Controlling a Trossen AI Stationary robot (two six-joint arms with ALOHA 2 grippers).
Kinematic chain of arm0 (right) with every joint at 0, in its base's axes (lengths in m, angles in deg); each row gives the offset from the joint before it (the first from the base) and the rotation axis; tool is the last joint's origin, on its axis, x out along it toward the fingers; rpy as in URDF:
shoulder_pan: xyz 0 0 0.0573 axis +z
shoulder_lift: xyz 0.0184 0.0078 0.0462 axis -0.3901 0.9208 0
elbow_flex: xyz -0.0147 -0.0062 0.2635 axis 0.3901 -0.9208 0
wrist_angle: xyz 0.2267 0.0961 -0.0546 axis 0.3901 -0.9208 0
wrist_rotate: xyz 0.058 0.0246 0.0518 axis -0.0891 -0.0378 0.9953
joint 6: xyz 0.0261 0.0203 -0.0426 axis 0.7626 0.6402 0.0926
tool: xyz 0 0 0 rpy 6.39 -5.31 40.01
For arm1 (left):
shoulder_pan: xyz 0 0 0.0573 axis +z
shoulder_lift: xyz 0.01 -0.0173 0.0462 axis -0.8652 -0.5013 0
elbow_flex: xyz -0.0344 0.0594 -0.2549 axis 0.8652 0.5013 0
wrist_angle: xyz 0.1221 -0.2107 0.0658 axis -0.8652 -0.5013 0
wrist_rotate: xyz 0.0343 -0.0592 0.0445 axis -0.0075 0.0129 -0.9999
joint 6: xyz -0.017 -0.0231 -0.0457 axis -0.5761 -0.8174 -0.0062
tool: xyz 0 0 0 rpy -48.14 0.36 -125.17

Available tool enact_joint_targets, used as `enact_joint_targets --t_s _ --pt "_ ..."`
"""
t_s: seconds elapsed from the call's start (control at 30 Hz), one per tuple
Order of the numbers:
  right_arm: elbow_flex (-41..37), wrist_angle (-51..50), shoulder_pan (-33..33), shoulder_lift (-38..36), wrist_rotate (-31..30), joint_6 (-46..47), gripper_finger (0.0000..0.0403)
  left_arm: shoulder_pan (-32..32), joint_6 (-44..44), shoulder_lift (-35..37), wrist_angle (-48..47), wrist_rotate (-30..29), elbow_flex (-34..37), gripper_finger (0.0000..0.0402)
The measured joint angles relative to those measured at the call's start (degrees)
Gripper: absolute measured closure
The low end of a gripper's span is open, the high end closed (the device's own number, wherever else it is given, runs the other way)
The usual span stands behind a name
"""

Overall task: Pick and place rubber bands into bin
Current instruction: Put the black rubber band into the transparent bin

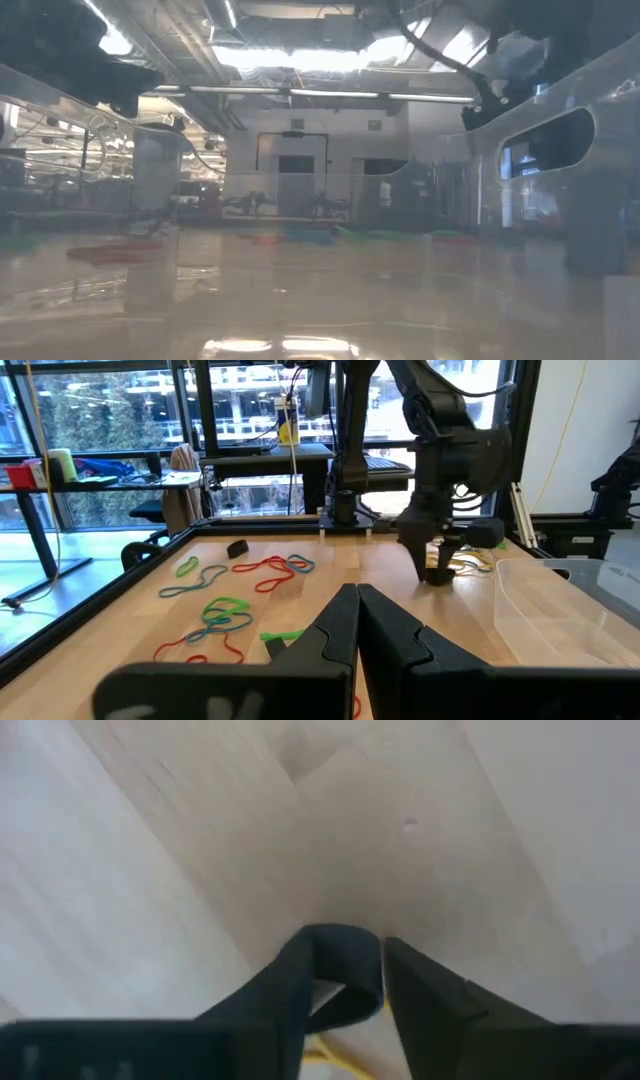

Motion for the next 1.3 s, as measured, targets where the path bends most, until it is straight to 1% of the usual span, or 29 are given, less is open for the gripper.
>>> enact_joint_targets --t_s 0.07,0.17,0.2,0.3,0.5,0.57,0.67,0.73,0.83,0.97,1.1,1.3 --pt "0.01 0.08 0.6 0.71 -1.04 -0.11 0.032 0.0 0.0 0.0 0.0 0.0 0.0 0.0398" --pt "0.04 0.51 1.25 0.26 -2.36 0.3 0.038 0.0 0.0 0.01 0.01 0.0 0.0 0.0398" --pt "0.05 0.31 1.4 -0.4 -2.81 0.47 0.039 0.0 0.0 0.01 0.0 0.0 0.01 0.0398" --pt "0.71 -3.27 2.17 -2.63 -5.05 1.44 0.0387 -0.02 0.0 0.0 0.0 0.0 0.0 0.0398" --pt "5.56 -13.48 4.52 -9.2 -8.92 5.42 0.0397 0.0 0.0 0.01 0.0 0.01 0.01 0.0398" --pt "8.19 -15.24 5.51 -10.7 -10.38 7.74 0.0397 -0.02 0.0 0.0 0.0 0.0 0.02 0.0398" --pt "12.23 -21.56 6.94 -11.1 -12.94 9.91 0.0399 0.0 0.0 0.01 0.01 0.0 0.01 0.0398" --pt "13.58 -23.34 7.13 -11.0 -13.99 11.18 0.0399 -0.02 0.0 0.0 0.0 0.0 0.0 0.0398" --pt "13.59 -23.43 6.71 -11.04 -14.07 12.45 0.039 0.0 0.0 0.0 0.0 0.0 0.01 0.0398" --pt "11.91 -21.02 6.45 -11.0 -14.07 16.47 0.0376 -0.02 0.0 0.0 0.0 0.0 0.0 0.0397" --pt "10.92 -18.35 6.49 -11.03 -14.05 18.27 0.0373 0.0 0.0 0.0 0.0 0.0 0.02 0.0398" --pt "9.21 -13.72 6.45 -11.03 -14.07 18.27 0.0396 -0.02 0.0 0.0 0.0 0.0 0.0 0.0398"
